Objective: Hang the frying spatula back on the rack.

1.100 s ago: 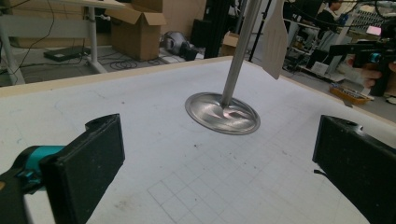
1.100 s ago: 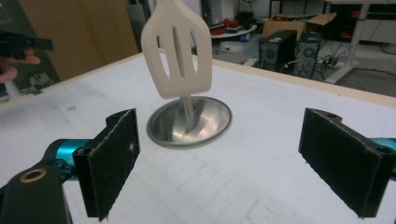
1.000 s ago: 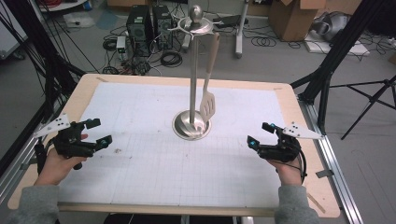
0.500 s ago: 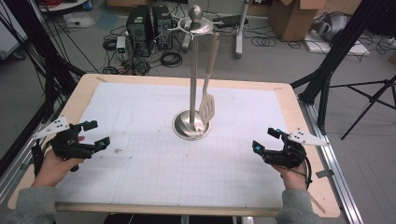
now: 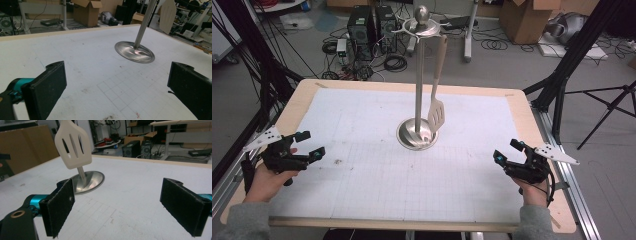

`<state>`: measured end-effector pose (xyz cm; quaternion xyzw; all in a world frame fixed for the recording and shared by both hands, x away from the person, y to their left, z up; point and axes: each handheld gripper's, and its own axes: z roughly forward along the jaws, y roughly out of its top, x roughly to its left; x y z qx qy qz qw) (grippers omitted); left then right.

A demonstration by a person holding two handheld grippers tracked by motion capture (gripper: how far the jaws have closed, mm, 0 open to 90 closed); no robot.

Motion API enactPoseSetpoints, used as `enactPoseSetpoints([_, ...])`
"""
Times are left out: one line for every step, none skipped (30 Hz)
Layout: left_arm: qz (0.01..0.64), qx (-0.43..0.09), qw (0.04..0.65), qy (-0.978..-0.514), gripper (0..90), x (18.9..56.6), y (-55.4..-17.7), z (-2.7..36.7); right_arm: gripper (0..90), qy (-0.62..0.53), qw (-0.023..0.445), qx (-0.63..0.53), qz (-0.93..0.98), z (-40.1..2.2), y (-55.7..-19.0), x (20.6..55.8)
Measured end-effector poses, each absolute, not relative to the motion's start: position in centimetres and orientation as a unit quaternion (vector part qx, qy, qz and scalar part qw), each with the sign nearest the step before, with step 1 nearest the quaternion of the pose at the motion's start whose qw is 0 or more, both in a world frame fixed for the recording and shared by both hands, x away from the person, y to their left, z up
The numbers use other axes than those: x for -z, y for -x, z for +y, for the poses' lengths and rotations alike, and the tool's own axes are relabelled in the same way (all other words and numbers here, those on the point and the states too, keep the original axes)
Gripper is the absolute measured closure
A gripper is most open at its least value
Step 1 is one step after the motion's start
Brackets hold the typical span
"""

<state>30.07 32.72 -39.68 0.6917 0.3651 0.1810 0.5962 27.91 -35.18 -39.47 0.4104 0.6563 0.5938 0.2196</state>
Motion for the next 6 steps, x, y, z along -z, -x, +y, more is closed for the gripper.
enactPoseSetpoints([0.366,-0.181,0.595,-0.692,2.6,39.71,-30.09,32.67,11.7,-0.411,0.221,-0.596,0.653,-35.28,-27.93,39.52])
enactPoseSetpoints([0.367,-0.182,0.594,-0.693,2.6,39.75,-30.12,32.6,11.7,-0.412,0.221,-0.597,0.652,-35.31,-27.94,39.55])
enactPoseSetpoints([0.367,-0.182,0.592,-0.694,2.6,39.78,-30.15,32.52,11.7,-0.414,0.221,-0.596,0.651,-35.34,-27.92,39.57])
enactPoseSetpoints([0.367,-0.182,0.59,-0.696,2.6,39.82,-30.19,32.44,11.7,-0.411,0.223,-0.598,0.651,-35.31,-27.99,39.58])
enactPoseSetpoints([0.368,-0.183,0.588,-0.697,2.6,39.86,-30.23,32.33,11.7,-0.411,0.221,-0.598,0.652,-35.27,-28.0,39.57])
enactPoseSetpoints([0.37,-0.183,0.586,-0.697,2.6,39.91,-30.28,32.2,11.7,-0.412,0.218,-0.598,0.652,-35.14,-28.01,39.57])
